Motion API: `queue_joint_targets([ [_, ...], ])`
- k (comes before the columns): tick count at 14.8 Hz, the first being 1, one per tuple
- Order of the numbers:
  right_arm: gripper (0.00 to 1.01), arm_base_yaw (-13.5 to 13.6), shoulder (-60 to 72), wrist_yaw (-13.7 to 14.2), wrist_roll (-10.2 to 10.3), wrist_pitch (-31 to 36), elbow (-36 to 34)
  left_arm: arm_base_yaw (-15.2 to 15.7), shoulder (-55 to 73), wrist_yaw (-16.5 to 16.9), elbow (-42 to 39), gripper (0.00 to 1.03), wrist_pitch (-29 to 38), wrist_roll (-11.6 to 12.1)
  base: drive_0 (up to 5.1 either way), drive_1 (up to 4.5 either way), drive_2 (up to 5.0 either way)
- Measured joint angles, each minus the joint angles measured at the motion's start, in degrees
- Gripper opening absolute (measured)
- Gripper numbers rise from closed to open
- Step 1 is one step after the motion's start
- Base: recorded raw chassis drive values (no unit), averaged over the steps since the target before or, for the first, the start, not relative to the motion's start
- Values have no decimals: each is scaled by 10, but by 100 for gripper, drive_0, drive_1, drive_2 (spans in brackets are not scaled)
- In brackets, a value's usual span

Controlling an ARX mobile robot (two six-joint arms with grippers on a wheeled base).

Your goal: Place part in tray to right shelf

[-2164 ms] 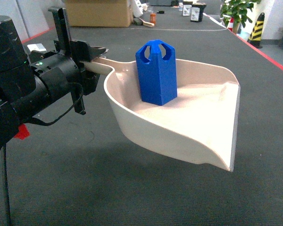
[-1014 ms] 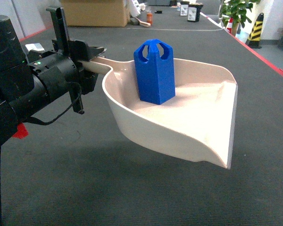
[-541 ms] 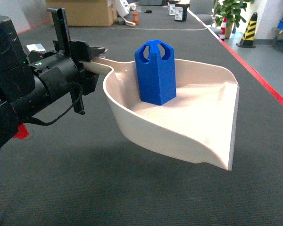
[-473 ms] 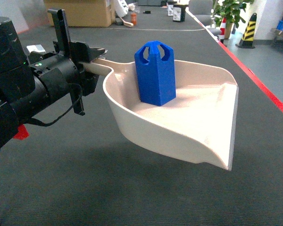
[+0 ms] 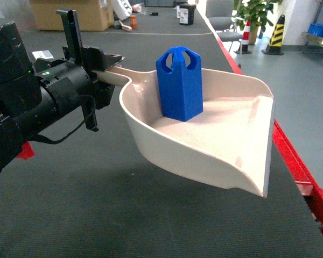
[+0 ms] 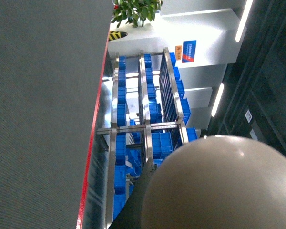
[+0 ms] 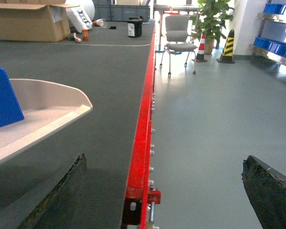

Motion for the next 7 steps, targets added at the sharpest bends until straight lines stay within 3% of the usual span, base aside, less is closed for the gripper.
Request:
queue_joint_targets([
  [7, 98, 0, 0, 0, 0, 1, 0, -1, 0, -1, 0, 12, 3, -1, 500, -244, -244],
])
